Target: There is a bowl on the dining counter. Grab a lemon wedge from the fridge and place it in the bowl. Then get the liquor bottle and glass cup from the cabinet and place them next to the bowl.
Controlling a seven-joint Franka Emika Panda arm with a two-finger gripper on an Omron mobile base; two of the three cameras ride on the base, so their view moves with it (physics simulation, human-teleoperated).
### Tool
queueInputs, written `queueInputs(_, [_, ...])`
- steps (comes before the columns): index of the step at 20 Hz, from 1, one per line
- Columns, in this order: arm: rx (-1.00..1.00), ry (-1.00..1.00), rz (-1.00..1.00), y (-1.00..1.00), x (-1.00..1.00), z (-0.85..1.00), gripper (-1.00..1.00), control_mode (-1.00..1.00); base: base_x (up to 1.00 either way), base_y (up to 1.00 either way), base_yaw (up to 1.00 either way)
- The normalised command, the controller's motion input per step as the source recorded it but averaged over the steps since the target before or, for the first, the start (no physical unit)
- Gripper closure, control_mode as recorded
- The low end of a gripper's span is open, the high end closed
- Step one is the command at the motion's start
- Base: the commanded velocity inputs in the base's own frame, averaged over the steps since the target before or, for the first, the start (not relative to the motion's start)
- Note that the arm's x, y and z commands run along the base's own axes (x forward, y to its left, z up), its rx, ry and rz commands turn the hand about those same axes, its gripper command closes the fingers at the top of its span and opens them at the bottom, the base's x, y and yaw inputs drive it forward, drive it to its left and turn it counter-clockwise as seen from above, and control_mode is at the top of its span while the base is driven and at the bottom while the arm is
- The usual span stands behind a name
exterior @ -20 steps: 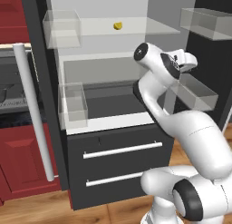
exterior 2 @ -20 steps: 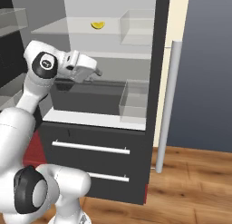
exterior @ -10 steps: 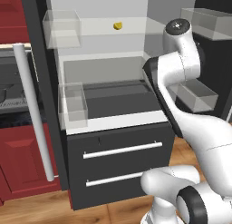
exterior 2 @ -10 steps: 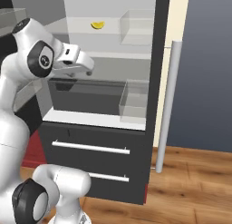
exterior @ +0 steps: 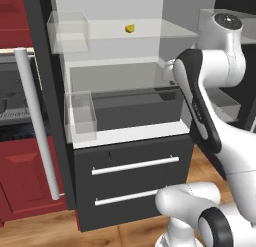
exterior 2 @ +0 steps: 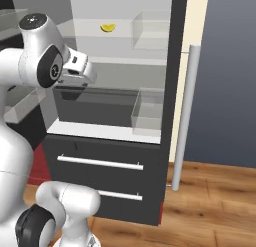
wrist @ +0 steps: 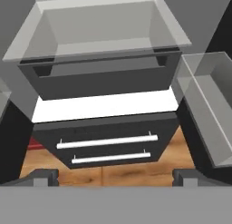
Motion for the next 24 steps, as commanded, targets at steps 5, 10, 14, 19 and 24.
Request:
queueInputs(5, [0.09,0.0,0.16,0.04,-0.31,0.0,-1.0,-1.0,0.0,0.0,0.0])
queueInputs(10, [0.04,0.0,0.13,0.0,-0.42,-0.02,-1.0,-1.0,0.0,0.0,0.0])
queueInputs(14, [0.0,0.0,0.05,-0.01,-0.06,-0.02,-1.0,-1.0,0.0,0.0,0.0])
queueInputs(19, [0.0,0.0,0.0,0.0,0.0,0.0,-1.0,1.0,0.02,0.0,0.0])
queueInputs(24, [0.0,0.0,0.0,0.0,0.0,0.0,-1.0,1.0,0.65,0.0,0.0])
